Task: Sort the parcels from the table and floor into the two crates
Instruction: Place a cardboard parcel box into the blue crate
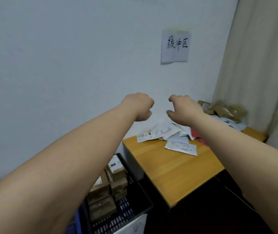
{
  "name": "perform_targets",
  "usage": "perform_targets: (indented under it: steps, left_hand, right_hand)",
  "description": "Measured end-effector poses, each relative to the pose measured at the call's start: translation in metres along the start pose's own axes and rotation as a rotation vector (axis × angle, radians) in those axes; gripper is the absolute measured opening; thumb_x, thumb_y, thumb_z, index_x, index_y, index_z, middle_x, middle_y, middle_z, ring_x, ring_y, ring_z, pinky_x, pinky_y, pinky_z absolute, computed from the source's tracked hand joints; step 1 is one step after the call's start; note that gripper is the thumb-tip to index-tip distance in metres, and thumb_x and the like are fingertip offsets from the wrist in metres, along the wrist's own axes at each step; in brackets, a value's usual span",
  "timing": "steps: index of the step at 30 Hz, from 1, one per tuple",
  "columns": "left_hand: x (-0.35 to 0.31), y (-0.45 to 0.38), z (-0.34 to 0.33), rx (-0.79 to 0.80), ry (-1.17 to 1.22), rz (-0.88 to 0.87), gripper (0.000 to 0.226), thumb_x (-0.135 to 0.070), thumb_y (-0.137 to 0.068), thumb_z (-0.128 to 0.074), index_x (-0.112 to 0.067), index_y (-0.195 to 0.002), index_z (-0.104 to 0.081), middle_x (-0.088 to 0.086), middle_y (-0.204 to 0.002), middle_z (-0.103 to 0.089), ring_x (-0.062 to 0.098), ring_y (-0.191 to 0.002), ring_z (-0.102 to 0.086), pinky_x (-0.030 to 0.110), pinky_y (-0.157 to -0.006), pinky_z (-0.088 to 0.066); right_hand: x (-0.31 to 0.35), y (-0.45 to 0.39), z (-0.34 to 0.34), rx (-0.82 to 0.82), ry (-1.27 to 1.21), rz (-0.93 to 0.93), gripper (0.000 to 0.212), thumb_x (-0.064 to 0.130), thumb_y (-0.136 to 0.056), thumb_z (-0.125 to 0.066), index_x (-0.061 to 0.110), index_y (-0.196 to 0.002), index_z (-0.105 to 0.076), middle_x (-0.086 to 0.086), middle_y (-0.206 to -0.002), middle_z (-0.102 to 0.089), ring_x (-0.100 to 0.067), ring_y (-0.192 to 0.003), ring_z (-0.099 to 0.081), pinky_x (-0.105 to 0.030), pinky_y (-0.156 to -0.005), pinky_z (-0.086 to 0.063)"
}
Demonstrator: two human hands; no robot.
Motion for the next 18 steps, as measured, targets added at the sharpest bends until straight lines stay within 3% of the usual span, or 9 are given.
perform_targets:
  steps: [4,10,18]
  left_hand:
    - [-0.062,-0.041,0.001,0.018,0.006,-0.064,0.034,-0.035,-0.098,-0.044,-0.019,-0.126,-0.056,0.004,-0.124,-0.055,0.026,-0.115,-0.052,0.035,-0.076,-0.045]
    - [-0.119,-0.086,-0.031,0.059,0.099,-0.109,0.036,-0.035,-0.098,-0.044,-0.021,-0.13,-0.053,0.004,-0.126,-0.054,0.025,-0.117,-0.051,0.034,-0.076,-0.043]
    - [-0.173,-0.163,-0.08,0.118,0.16,-0.156,0.037,-0.035,-0.097,-0.046,-0.022,-0.131,-0.053,0.005,-0.127,-0.054,0.025,-0.118,-0.051,0.036,-0.082,-0.046]
  right_hand:
    - [-0.078,0.022,0.005,0.014,0.005,-0.059,0.043,0.032,-0.093,-0.053,0.008,-0.128,-0.048,-0.014,-0.123,-0.058,-0.034,-0.117,-0.048,-0.041,-0.086,-0.048]
    - [-0.165,0.051,-0.018,0.047,-0.047,-0.196,0.032,0.03,-0.09,-0.057,0.008,-0.112,-0.053,-0.016,-0.107,-0.061,-0.035,-0.102,-0.054,-0.035,-0.068,-0.041]
    - [-0.25,0.041,-0.064,0.132,-0.068,-0.31,0.031,0.034,-0.092,-0.055,0.008,-0.11,-0.051,-0.016,-0.114,-0.059,-0.035,-0.108,-0.052,-0.037,-0.073,-0.043]
Point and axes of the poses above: each hand's wrist, its own y-axis away from the middle knuckle, its own z-axis out of the back of the hand, x = y × z, the point moved 2 cm from there along -y, towards the middle knuckle
